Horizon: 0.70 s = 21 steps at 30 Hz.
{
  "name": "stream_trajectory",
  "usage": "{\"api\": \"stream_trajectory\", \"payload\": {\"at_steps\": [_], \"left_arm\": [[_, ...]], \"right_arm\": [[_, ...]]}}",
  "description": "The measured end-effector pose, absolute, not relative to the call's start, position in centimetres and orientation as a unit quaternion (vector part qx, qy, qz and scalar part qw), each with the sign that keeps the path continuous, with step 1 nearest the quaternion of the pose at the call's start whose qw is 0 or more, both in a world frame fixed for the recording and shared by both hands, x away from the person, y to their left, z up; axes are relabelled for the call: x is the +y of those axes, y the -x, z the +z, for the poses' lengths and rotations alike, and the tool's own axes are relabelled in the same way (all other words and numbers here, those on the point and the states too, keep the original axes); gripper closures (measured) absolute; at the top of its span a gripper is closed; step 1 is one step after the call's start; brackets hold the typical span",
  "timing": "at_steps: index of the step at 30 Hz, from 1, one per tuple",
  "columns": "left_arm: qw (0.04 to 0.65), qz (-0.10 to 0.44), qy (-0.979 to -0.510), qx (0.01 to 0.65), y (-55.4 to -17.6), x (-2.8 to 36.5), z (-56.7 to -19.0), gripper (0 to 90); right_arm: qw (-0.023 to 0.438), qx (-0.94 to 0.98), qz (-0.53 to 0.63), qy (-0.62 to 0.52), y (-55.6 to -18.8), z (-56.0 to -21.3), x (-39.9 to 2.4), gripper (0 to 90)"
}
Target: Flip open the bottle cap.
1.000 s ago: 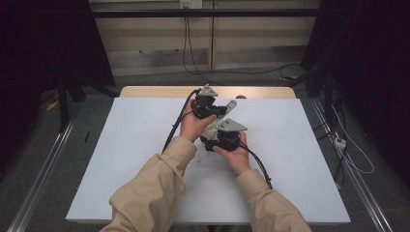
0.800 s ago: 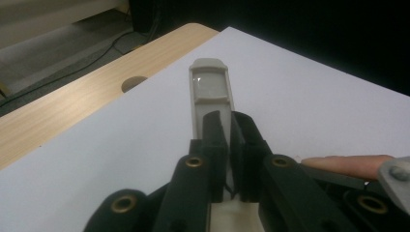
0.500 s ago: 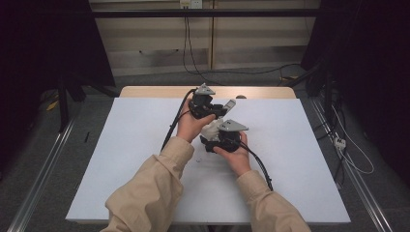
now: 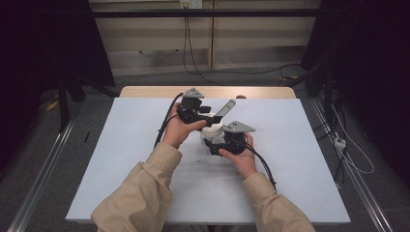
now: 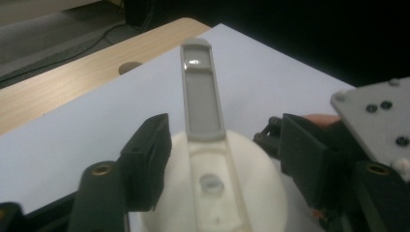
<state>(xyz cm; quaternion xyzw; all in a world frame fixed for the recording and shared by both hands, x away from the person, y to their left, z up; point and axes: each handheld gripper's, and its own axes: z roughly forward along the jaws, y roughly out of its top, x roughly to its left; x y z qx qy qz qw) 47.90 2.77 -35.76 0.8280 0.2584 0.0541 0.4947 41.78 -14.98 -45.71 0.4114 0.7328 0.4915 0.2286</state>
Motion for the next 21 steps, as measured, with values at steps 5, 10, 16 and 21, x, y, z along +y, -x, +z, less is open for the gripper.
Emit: {"api": "stream_trajectory", "payload": {"at_steps": [5,10,16,21], "left_arm": [[0.5,0.056,-0.826,0.253,-47.1,4.1,-35.8,27.4],[0.497,0.058,-0.829,0.25,-46.2,5.6,-36.0,21.7],[0.503,0.06,-0.825,0.25,-44.9,7.5,-36.5,17.5],[0.499,0.058,-0.829,0.245,-43.8,8.8,-37.2,15.8]], "right_arm": [[0.224,0.737,0.491,-0.408,-40.8,-45.5,-15.9,8.7],[0.22,0.736,0.494,-0.407,-39.7,-45.3,-16.9,8.5],[0.21,0.743,0.496,-0.398,-38.3,-45.1,-18.2,7.8],[0.206,0.747,0.493,-0.396,-37.3,-45.0,-19.0,7.6]]}}
